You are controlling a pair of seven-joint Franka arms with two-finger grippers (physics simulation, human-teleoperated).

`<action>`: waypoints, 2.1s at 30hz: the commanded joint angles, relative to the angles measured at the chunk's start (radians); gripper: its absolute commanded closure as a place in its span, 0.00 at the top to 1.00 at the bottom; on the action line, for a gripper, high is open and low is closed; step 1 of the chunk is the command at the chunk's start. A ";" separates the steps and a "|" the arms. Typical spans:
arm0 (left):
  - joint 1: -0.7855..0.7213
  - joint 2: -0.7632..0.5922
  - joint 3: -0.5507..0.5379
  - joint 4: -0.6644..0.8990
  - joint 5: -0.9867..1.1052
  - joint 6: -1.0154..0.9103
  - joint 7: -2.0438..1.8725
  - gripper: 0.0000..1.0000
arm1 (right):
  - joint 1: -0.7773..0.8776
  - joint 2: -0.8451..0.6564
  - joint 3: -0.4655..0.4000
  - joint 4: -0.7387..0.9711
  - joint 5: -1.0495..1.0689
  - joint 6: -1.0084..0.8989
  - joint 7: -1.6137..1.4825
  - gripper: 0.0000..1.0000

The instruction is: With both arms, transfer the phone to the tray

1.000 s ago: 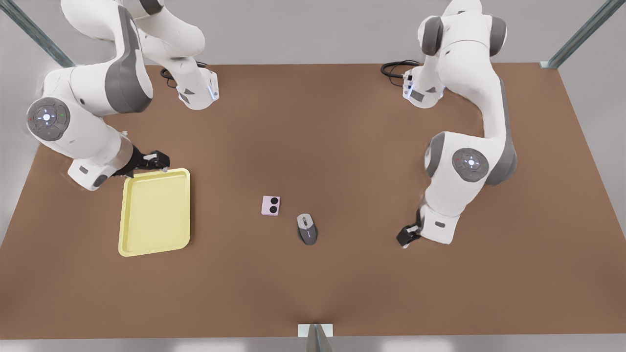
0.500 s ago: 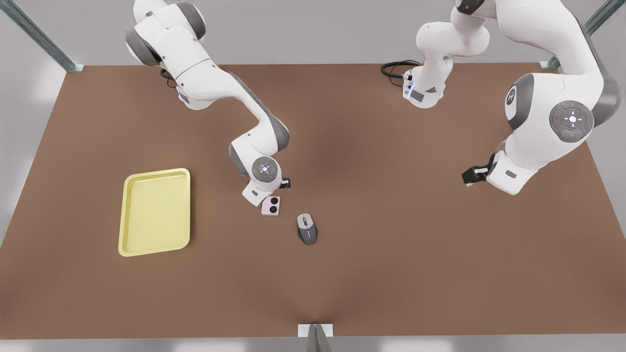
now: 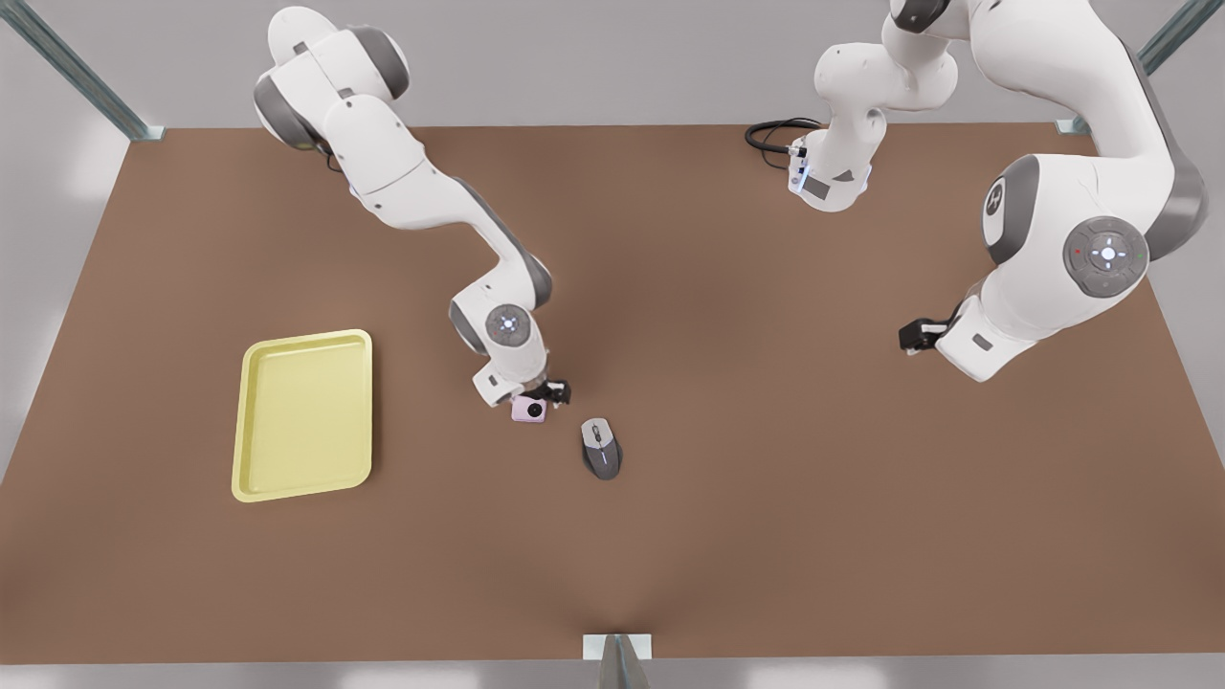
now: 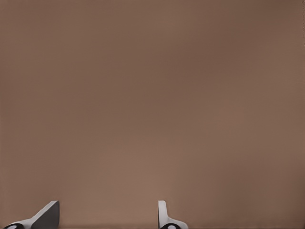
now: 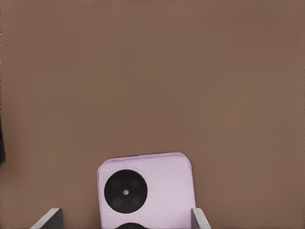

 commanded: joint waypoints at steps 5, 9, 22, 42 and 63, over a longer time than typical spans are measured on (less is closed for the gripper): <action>-0.005 -0.001 -0.002 0.000 0.000 -0.008 0.113 1.00 | -0.004 -0.004 -0.018 -0.016 -0.005 0.072 0.188 1.00; -0.005 -0.001 -0.002 0.000 0.000 -0.008 0.113 1.00 | -0.004 0.004 -0.021 -0.018 -0.005 0.074 0.190 1.00; -0.005 0.002 -0.002 0.000 0.002 -0.006 0.111 1.00 | 0.003 0.027 -0.021 -0.027 -0.008 0.082 0.148 1.00; -0.005 0.002 -0.002 0.000 0.002 -0.006 0.111 1.00 | -0.003 -0.005 -0.029 -0.018 -0.007 0.020 0.081 0.81; -0.022 0.000 -0.005 0.003 0.000 -0.011 0.076 1.00 | -0.512 -0.318 -0.056 -0.377 -0.004 -0.017 -0.813 0.81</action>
